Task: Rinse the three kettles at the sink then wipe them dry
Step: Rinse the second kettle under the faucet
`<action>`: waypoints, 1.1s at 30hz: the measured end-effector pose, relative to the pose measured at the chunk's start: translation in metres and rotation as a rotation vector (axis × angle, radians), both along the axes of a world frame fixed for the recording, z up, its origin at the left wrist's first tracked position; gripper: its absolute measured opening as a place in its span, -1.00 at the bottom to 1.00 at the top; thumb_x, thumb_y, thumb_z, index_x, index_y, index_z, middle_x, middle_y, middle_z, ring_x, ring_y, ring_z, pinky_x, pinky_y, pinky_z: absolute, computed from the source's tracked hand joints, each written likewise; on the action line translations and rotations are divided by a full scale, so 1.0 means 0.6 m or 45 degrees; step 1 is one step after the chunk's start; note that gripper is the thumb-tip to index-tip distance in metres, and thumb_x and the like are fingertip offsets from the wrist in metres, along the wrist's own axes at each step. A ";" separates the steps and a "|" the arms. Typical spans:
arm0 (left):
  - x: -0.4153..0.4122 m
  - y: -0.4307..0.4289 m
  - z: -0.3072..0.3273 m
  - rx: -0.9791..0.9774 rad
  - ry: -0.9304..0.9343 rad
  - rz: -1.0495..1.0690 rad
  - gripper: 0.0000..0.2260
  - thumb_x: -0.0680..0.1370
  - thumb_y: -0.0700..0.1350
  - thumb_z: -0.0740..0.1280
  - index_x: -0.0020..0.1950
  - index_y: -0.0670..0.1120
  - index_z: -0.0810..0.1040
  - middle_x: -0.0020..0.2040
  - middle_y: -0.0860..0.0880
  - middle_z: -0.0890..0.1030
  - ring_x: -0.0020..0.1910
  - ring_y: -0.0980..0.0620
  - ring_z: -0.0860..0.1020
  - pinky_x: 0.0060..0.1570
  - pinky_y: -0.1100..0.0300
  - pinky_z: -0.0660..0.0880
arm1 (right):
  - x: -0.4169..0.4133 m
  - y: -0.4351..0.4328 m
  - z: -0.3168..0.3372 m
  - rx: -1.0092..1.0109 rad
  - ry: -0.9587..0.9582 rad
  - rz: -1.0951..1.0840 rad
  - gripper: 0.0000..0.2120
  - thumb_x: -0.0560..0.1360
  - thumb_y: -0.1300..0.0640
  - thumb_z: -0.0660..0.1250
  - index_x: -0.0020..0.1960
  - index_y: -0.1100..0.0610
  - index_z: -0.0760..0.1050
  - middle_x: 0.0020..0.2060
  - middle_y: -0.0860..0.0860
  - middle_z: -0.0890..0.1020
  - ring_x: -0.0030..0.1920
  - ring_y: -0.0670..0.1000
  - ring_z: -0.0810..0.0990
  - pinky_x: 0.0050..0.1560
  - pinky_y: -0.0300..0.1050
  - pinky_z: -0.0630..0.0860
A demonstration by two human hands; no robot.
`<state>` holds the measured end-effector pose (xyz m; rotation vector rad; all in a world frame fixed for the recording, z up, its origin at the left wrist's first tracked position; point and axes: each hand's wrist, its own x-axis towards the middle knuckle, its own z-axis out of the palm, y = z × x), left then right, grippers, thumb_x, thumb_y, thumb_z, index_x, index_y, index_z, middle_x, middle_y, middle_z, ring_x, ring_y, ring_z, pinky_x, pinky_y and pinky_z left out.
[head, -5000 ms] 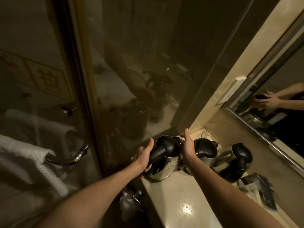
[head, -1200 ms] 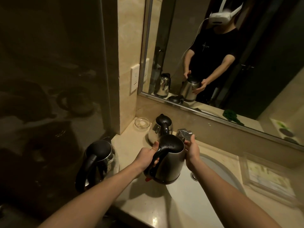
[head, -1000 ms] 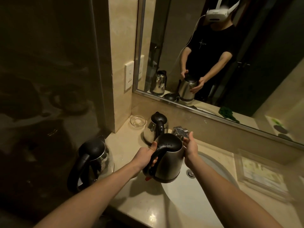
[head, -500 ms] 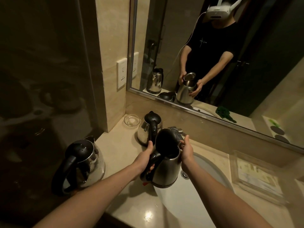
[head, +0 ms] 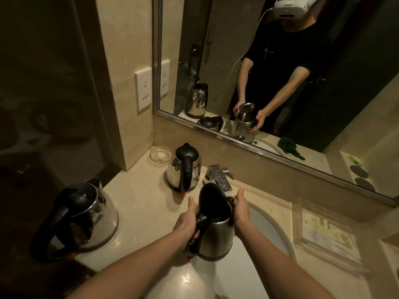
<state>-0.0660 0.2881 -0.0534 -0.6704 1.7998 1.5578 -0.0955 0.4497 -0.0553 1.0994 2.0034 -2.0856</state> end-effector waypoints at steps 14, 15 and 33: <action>-0.040 0.080 -0.056 0.038 -0.077 0.132 -0.08 0.52 0.50 -0.11 0.39 -0.24 0.50 -0.53 -0.04 0.42 -0.63 0.05 0.37 -0.59 0.24 0.32 | -0.060 0.088 -0.073 0.141 -0.036 0.364 -0.15 0.43 -0.51 -0.07 0.56 -0.06 0.25 0.53 0.04 0.34 0.54 0.13 0.25 0.53 0.23 0.12; -0.043 0.084 -0.062 0.035 -0.094 0.147 -0.10 0.50 0.52 -0.11 0.19 -0.23 0.61 -0.54 -0.04 0.42 -0.64 0.04 0.36 -0.56 0.23 0.32 | -0.065 0.093 -0.077 0.137 -0.041 0.396 -0.14 0.41 -0.52 -0.07 0.55 -0.07 0.26 0.52 0.04 0.35 0.53 0.13 0.27 0.53 0.23 0.13; -0.100 0.138 -0.121 0.076 -0.128 0.373 -0.29 0.52 0.49 -0.11 -0.19 -0.07 0.52 -0.51 -0.06 0.45 -0.54 0.01 0.40 -0.45 0.23 0.37 | -0.165 0.144 -0.085 0.108 0.002 0.739 -0.39 0.62 -0.33 -0.10 0.55 -0.07 0.27 0.53 0.04 0.33 0.54 0.12 0.25 0.47 0.10 0.17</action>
